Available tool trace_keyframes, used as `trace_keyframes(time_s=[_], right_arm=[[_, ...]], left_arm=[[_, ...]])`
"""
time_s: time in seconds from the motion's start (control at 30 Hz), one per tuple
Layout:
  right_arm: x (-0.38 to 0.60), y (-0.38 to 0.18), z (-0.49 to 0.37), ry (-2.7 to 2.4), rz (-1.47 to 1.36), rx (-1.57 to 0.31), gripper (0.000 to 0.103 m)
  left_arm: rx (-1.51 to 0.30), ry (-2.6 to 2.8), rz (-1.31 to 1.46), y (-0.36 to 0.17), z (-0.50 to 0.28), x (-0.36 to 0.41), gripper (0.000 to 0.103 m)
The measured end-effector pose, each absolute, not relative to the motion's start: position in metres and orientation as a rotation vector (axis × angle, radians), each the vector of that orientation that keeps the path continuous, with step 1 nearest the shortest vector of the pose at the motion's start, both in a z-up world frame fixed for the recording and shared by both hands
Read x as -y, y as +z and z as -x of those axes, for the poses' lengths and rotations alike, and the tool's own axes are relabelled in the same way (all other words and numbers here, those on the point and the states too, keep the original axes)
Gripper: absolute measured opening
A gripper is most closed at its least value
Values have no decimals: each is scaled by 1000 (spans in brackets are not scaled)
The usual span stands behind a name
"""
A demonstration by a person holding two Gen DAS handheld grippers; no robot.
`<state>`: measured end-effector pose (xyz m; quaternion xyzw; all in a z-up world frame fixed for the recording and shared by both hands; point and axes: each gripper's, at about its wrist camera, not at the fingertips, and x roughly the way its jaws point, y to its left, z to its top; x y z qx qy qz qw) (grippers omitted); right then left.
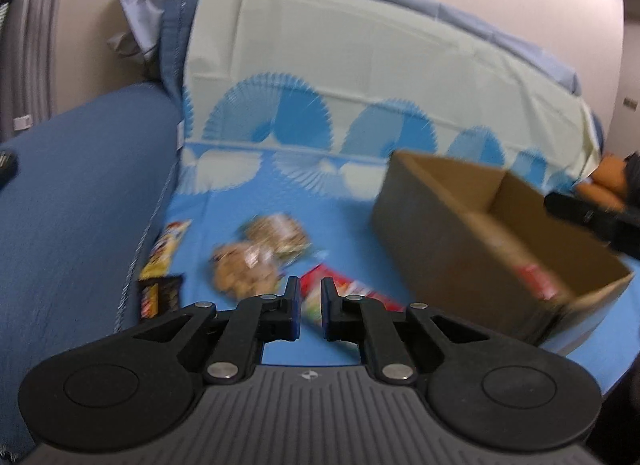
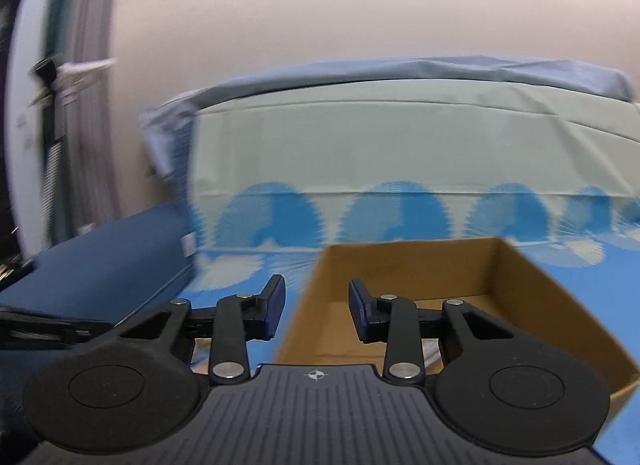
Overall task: Organize snacks
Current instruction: 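Move both open tools back to the snack pile, then grasp the black chocolate bar with the left tool while the right tool grasps the white-green peanut bag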
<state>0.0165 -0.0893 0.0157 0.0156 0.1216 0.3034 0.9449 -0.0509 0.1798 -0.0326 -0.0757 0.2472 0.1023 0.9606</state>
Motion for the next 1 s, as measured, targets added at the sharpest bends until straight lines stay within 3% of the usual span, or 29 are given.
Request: trace_keyframes(time_s=[0.43,0.53,0.6,0.77,1.0], right_arm=[[-24,-24,3,758,189,-366,38],[-41,-38,1,748,239,-394,46],[-50,-47,-1,740,281,-397,56],[-62,-62,-13,720,331,-434,64],[-72,-79,-38,702,341,-523,66]], left_arm=[[-617,613,240,-69,43,-231,13],[-652,649,210,-72,32,-235,28],[-679,658,175,-76,23,-234,37],[-718,693,138,-85,10,-235,37],[-744,713,119,-95,-1,-236,42]])
